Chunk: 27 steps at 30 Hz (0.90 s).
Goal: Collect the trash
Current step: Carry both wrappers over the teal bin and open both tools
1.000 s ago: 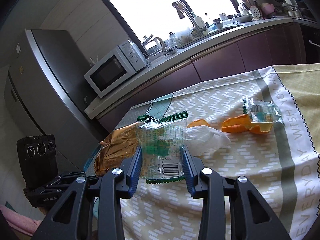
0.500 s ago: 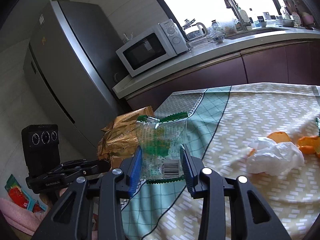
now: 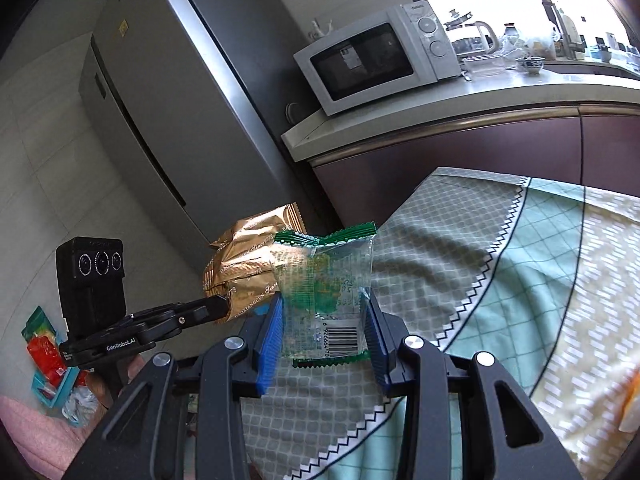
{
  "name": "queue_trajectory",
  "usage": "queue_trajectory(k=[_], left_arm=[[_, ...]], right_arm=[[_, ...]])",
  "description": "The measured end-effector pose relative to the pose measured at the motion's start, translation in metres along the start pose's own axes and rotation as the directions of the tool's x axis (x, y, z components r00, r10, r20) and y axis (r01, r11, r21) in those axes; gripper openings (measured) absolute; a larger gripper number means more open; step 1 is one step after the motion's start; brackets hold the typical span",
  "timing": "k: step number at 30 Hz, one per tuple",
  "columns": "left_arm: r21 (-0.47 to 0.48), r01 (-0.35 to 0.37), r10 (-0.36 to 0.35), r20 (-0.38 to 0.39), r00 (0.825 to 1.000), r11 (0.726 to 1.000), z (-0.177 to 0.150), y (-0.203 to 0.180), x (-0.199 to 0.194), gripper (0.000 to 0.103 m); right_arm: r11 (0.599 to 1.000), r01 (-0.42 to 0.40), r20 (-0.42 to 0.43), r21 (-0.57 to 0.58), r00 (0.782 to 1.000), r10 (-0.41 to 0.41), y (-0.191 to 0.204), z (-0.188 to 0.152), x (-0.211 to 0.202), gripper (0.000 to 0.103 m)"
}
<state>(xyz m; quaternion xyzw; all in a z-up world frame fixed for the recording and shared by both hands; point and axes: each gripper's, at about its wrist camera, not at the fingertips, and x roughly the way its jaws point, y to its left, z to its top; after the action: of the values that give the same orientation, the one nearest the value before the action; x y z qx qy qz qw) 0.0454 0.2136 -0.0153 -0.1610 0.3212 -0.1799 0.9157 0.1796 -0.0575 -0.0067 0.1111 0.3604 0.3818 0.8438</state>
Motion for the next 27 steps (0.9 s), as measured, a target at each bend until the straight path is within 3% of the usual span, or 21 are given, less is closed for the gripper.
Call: queue_trajectory(k=[12, 27], left_arm=[[-0.100, -0.133, 0.134, 0.008, 0.991, 0.986, 0.003, 0.065, -0.009, 0.003], [-0.170, -0.205, 0.187, -0.115, 0.976, 0.964, -0.007, 0.125, 0.052, 0.003]], right_arm=[[0.995, -0.051, -0.117, -0.081, 0.992, 0.041, 0.038, 0.020, 0.081, 0.036], [0.997, -0.004, -0.260, -0.080, 0.965, -0.017, 0.042, 0.032, 0.182, 0.038]])
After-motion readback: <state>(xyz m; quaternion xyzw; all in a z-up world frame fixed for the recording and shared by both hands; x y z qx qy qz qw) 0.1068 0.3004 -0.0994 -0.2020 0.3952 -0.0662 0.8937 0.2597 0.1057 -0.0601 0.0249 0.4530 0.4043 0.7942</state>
